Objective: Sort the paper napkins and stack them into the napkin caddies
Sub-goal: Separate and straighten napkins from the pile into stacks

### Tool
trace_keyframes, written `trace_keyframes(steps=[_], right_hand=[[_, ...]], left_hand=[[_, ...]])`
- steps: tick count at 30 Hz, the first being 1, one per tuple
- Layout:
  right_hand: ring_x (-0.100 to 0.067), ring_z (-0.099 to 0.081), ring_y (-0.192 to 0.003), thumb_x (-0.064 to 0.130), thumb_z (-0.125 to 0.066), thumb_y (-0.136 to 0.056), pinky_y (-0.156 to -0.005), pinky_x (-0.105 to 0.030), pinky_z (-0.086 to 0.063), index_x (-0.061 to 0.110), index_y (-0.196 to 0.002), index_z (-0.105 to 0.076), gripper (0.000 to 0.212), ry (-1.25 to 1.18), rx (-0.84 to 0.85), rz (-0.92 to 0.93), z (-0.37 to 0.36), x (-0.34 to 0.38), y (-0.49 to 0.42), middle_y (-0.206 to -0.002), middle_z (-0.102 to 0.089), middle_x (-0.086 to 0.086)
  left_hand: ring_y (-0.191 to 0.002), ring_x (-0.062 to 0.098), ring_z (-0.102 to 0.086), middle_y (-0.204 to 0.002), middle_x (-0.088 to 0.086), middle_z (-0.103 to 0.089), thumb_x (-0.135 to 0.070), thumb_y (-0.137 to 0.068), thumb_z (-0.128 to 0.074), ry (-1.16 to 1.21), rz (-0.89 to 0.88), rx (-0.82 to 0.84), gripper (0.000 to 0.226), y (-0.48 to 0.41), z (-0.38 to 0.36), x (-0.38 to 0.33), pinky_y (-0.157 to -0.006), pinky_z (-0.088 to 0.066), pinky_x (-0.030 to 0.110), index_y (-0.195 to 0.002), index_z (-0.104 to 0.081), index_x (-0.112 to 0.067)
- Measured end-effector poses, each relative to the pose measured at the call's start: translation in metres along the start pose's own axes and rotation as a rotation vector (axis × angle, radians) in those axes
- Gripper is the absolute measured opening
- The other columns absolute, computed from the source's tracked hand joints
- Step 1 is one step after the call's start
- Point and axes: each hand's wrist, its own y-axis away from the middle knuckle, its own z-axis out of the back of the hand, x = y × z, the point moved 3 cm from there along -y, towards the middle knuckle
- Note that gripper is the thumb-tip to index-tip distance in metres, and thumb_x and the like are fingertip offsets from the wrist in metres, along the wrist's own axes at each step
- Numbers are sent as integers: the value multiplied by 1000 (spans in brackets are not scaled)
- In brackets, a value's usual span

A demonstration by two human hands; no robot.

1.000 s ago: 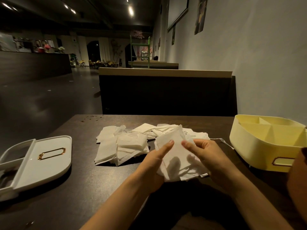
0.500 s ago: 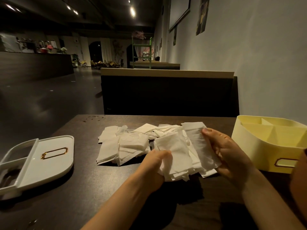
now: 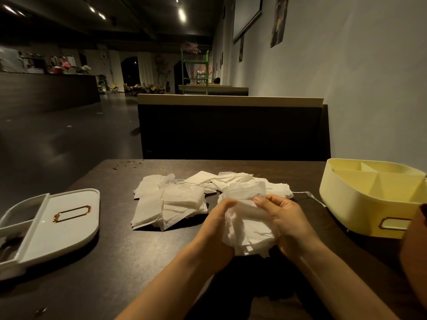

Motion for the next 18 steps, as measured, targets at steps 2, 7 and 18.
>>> trace_keyframes(steps=[2, 7, 18], right_hand=[[-26, -68, -77, 14, -62, -88, -65, -34, -56, 4, -90, -69, 13, 13, 23, 14, -3, -3, 1, -91, -72, -17], [-19, -64, -95, 22, -57, -91, -88, -34, -50, 12, -90, -70, 16, 111, 50, 86, 0, 4, -2, -93, -72, -5], [-24, -54, -87, 48, -50, -89, -62, -30, -37, 16, -77, -52, 34, 1386, -204, 44, 58, -4, -37, -91, -59, -6]], left_hand=[[-66, 14, -59, -88, 7, -60, -37, -86, -59, -82, -25, 44, 26, 0, -2, 1, -54, -50, 26, -102, -64, -17], [-77, 17, -56, -91, 6, -61, -13, -90, -58, -78, -99, -67, 21, -4, 4, -1, -45, -50, 20, -110, -62, -9], [-84, 23, -48, -101, 10, -50, -15, -90, -58, -54, -131, -276, 31, -16, 42, -21, -55, -42, 34, -121, -53, -13]])
